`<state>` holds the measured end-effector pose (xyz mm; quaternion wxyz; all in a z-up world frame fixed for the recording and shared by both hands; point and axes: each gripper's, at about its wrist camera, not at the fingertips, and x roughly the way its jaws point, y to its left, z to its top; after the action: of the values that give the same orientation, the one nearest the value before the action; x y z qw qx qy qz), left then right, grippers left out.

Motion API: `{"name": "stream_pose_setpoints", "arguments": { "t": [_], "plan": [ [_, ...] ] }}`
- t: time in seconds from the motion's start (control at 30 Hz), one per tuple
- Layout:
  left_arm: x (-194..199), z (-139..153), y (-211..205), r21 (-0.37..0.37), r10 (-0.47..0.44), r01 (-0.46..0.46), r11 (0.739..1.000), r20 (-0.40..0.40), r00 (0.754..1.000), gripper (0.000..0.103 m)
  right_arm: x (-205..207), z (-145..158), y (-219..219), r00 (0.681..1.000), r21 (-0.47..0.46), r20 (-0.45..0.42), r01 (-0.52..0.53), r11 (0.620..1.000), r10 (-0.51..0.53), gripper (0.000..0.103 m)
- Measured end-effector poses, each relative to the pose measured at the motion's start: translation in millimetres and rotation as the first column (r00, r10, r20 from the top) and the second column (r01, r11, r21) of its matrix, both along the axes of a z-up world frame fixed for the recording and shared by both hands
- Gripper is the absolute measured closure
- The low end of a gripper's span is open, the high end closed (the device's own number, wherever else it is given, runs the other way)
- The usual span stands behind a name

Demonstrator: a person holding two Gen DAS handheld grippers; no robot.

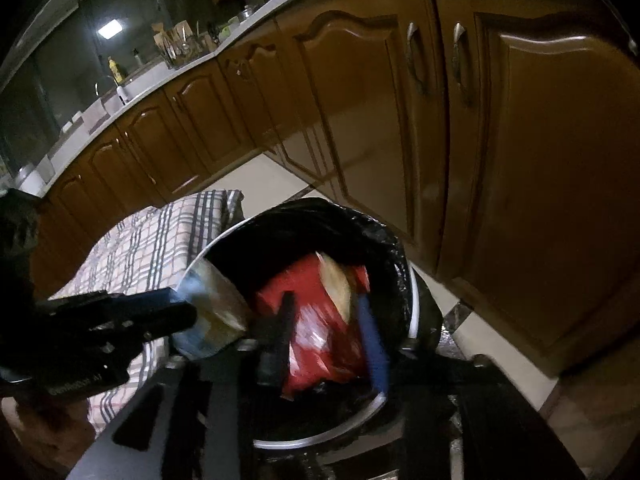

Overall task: Collect trash
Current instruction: 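Carry both items over the bin and open both tools to release them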

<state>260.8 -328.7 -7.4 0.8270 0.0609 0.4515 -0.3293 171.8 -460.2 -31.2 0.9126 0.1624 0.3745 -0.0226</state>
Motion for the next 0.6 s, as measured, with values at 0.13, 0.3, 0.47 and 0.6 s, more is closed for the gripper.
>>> {"name": "stream_pose_setpoints", "arguments": {
  "t": [0.13, 0.3, 0.47, 0.6],
  "plan": [
    [-6, 3, 7, -0.022, 0.012, -0.012, 1.0, 0.006, 1.0, 0.059, -5, 3, -1, 1.0, 0.026, 0.024, 0.003, 1.0, -0.003, 0.053],
    [-21, 9, 35, -0.079, 0.067, -0.064, 0.995, 0.038, 0.997, 0.051, -22, 10, 3, 0.995, 0.062, 0.097, 0.015, 0.998, -0.021, 0.034],
    [-40, 12, 74, -0.133, 0.147, -0.137, 0.982, 0.064, 0.987, 0.046, -41, 18, 17, 0.982, 0.104, 0.186, 0.02, 0.994, -0.04, 0.02],
    [-55, 14, 106, -0.156, 0.204, -0.189, 0.969, 0.084, 0.975, 0.046, -52, 19, 36, 0.976, 0.135, 0.217, 0.002, 0.991, -0.032, 0.02]
  ]
}}
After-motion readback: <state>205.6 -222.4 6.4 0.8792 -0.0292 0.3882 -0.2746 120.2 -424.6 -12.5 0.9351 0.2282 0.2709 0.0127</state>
